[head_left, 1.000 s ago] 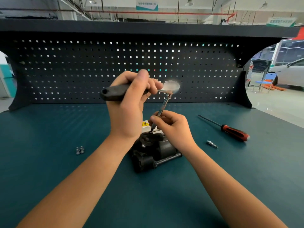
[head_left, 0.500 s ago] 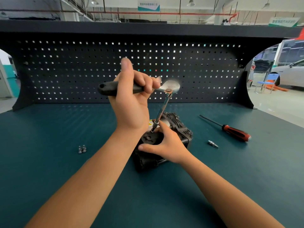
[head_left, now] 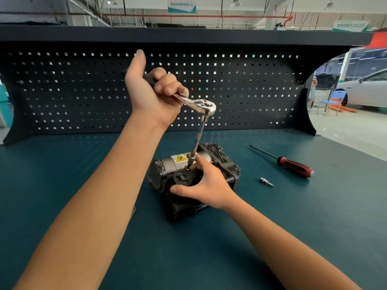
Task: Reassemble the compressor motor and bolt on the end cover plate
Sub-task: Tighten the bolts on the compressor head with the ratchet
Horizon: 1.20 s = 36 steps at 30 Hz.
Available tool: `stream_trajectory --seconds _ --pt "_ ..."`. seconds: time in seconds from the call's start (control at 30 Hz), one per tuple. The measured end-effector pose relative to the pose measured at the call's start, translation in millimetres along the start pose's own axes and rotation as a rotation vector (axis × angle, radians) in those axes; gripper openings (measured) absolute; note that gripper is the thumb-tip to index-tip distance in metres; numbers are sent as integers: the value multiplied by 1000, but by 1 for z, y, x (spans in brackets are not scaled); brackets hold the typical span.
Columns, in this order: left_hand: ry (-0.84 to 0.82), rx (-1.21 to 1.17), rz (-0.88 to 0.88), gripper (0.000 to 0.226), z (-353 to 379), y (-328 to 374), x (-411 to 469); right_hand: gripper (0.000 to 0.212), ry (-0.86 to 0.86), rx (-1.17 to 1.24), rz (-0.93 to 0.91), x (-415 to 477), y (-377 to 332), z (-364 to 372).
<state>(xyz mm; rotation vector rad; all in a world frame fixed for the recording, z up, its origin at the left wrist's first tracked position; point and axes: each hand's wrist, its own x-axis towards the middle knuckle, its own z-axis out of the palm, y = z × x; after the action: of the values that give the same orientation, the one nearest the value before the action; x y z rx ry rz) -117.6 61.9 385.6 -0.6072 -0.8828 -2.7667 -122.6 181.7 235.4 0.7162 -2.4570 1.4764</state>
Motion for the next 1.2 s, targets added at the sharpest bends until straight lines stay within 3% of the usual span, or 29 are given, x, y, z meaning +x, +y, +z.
stream_trajectory --seconds 0.17,0.3,0.43,0.63,0.8,0.93,1.0,1.2 --pt "-79 -119 -252 61 -3 0 22 89 7 -23 -28 1 2 0" --pt "-153 -155 -274 63 -10 4 18 92 6 -39 -36 2 5 -1" --pt "-133 -108 -122 58 -25 14 -17 97 20 -39 -31 2 6 -1" --pt "-202 251 242 47 -10 -13 -76 86 59 -34 -38 1 3 1" --pt "-240 515 528 27 -6 -40 -99 93 27 -43 -33 0 -2 2" --pt "-226 682 732 18 -10 -51 -109 79 20 -138 -20 1 -3 6" --pt "-234 686 743 16 -11 -53 -112 75 26 -120 -24 0 -2 7" --pt "-163 493 525 25 -14 -43 -105 60 57 -101 -59 -3 -4 5"
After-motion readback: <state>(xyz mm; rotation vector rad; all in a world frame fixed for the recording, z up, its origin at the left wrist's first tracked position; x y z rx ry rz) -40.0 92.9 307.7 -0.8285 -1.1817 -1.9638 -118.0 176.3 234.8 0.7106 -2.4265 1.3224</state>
